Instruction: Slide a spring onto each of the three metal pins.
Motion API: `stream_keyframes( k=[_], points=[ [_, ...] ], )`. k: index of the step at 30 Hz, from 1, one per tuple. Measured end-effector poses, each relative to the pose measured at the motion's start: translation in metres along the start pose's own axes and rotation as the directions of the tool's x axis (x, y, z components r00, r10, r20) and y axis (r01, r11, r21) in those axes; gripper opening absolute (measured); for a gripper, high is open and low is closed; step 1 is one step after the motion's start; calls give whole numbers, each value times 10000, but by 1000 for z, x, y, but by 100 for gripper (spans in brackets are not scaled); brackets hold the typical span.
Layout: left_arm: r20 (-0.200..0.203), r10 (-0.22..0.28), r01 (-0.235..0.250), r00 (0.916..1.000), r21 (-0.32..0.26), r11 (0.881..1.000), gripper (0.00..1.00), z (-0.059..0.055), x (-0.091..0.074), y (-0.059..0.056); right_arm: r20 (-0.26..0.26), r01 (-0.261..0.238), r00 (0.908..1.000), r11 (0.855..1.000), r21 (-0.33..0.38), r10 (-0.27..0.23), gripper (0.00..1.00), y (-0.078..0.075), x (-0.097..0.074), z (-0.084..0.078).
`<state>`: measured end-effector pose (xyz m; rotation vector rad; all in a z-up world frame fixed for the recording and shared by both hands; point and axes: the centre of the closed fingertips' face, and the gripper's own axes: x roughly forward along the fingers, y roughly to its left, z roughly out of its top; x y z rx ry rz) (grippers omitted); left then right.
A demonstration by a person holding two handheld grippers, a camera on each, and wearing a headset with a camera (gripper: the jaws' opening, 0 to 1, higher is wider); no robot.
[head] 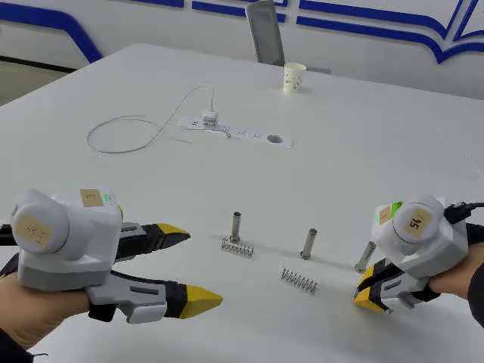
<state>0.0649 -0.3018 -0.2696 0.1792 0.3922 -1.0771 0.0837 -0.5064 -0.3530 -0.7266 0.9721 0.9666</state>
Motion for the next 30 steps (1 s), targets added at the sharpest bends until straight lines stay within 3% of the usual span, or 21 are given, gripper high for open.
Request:
stream_keyframes(
  k=[5,12,30],
  points=[
    [-7,-8,8,10000,23,10000,65,0,0,0,116,81,9999,9999,84,-82,12,-1,-1,0],
    [-29,-37,37,10000,43,10000,65,0,0,-1,818,274,9961,9977,625,-325,12,-3,-14,10],
    [-32,-97,97,9999,124,9999,65,0,1,-2,1796,779,9781,9853,1523,-1051,12,-7,-32,15]
  ],
)
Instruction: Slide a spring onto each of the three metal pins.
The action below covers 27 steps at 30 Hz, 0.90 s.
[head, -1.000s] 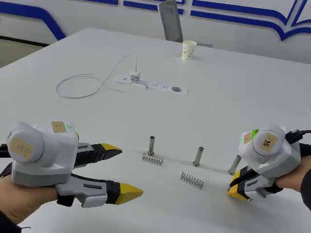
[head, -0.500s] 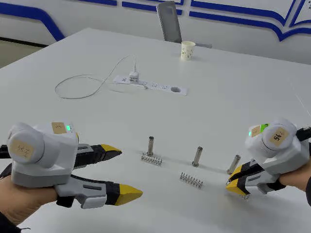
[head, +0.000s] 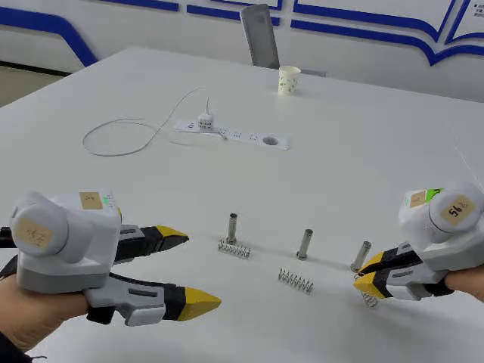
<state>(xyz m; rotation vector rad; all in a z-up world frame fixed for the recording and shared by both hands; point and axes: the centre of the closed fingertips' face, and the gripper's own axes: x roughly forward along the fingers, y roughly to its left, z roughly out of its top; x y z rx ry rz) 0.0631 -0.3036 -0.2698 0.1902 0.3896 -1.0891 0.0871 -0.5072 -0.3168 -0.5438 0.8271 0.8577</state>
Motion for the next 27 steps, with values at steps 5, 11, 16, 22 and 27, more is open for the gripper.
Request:
stream_keyframes(
  k=[5,11,16,22,27],
  points=[
    [-26,-21,21,10000,22,10000,65,-1,0,0,264,123,9996,9996,259,-130,12,-2,-4,1],
    [-45,-34,34,10000,31,10000,65,-1,0,-1,554,240,9981,9982,558,-271,12,-4,-8,2],
    [-38,-32,32,10000,24,10000,65,0,0,-1,992,336,9941,9944,1003,-435,12,-7,-11,6],
    [-49,-35,36,10000,36,10000,65,0,0,-2,1322,432,9895,9919,1197,-591,12,-7,-14,9],
    [-54,-101,101,9999,62,9999,65,2,1,-2,1758,456,9819,9888,1420,-705,12,-6,-20,17]
  ],
)
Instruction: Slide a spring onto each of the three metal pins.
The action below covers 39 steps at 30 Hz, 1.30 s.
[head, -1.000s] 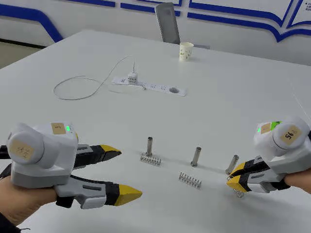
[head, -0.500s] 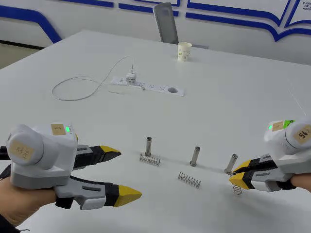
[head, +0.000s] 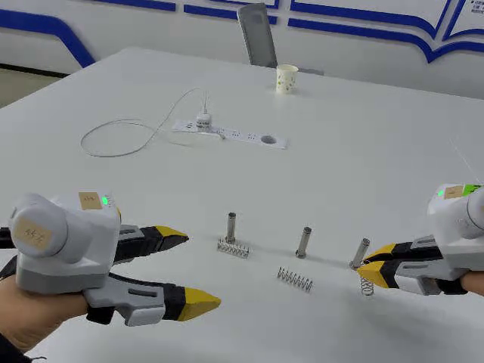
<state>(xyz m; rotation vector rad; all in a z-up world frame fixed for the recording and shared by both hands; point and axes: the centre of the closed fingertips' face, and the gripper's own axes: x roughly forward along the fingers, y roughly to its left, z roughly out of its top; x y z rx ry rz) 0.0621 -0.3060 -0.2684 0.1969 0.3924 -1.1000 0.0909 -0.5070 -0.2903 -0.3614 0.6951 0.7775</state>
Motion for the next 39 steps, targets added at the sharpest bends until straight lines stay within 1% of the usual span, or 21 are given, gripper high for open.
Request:
stream_keyframes(
  k=[7,10,15,16,19,23,24,27,33,36,39],
  points=[
    [-212,-442,448,9988,271,9986,64,4,6,-8,318,6,9995,9999,-139,-1,12,7,-3,12],
    [-260,-601,611,9979,397,9973,64,8,8,-10,461,-18,9989,9998,-203,28,12,10,-4,18],
    [-283,-830,847,9961,649,9943,63,19,12,-10,701,-58,9975,9995,-319,81,12,16,-5,29],
    [-224,-914,927,9956,676,9934,63,23,14,-10,774,-73,9970,9994,-332,98,12,17,-6,32],
    [-213,-1032,1046,9944,762,9916,62,29,21,-11,924,-122,9956,9992,-393,158,12,22,-7,39],
    [-177,-1363,1373,9905,858,9868,60,38,32,-18,1064,-186,9940,9986,-491,238,12,27,-6,48],
    [-190,-1511,1522,9883,878,9844,60,39,37,-20,1116,-217,9934,9984,-518,274,12,29,-6,51],
    [-234,-1785,1799,9837,923,9793,59,41,47,-27,1274,-281,9912,9980,-570,352,12,33,-7,59],
    [-315,-2122,2141,9767,775,9737,57,40,62,-33,1646,-430,9850,9971,-621,527,12,43,-9,74],
    [-268,-2156,2169,9761,632,9742,55,39,67,-32,1765,-507,9824,9966,-654,616,12,49,-8,79],
    [-157,-2127,2132,9770,453,9759,52,41,73,-31,1863,-621,9797,9957,-689,740,12,55,-6,84]
  ],
)
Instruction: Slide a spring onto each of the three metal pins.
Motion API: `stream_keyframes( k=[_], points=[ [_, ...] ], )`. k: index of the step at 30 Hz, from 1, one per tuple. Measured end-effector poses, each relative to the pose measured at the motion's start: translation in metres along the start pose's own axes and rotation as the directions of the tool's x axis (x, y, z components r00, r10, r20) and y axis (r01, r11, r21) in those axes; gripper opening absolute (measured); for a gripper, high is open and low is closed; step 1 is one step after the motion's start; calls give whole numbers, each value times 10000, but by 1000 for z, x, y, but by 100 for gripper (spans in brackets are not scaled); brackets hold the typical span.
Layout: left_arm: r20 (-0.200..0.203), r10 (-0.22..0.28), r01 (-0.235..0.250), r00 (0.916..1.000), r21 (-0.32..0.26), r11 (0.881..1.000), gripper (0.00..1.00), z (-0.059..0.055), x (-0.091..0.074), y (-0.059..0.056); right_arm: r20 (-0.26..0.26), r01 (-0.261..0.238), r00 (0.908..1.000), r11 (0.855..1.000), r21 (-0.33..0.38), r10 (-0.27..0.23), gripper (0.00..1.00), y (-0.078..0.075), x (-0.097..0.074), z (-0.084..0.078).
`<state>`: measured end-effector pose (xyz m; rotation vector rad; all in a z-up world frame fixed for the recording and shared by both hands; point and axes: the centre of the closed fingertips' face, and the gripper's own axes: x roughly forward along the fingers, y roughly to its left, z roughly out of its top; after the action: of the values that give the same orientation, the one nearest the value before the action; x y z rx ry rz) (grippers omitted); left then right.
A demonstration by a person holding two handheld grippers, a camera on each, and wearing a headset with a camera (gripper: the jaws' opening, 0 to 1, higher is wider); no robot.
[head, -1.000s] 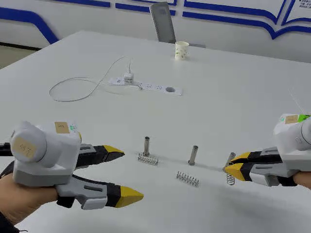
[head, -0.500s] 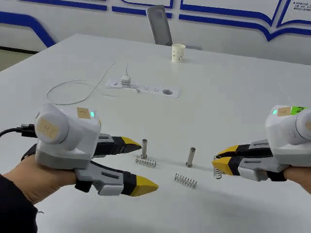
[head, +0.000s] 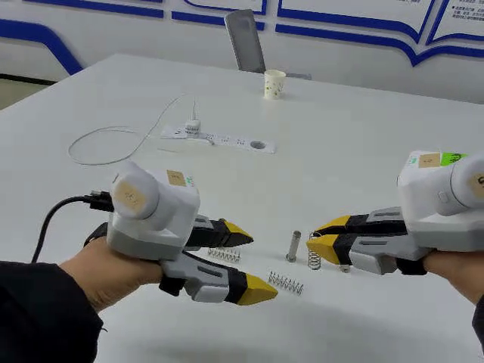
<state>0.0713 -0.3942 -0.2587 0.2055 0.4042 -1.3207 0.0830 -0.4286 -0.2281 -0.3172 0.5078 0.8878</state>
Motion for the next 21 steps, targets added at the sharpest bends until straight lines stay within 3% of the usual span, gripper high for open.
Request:
stream_keyframes(
  k=[10,21],
  points=[
    [351,45,-41,9994,-120,9999,39,7,11,-4,640,-341,9974,9990,301,322,12,16,4,18],
    [614,34,-37,9981,41,10000,29,11,14,-10,1014,-666,9929,9968,437,619,12,27,7,26]
  ],
)
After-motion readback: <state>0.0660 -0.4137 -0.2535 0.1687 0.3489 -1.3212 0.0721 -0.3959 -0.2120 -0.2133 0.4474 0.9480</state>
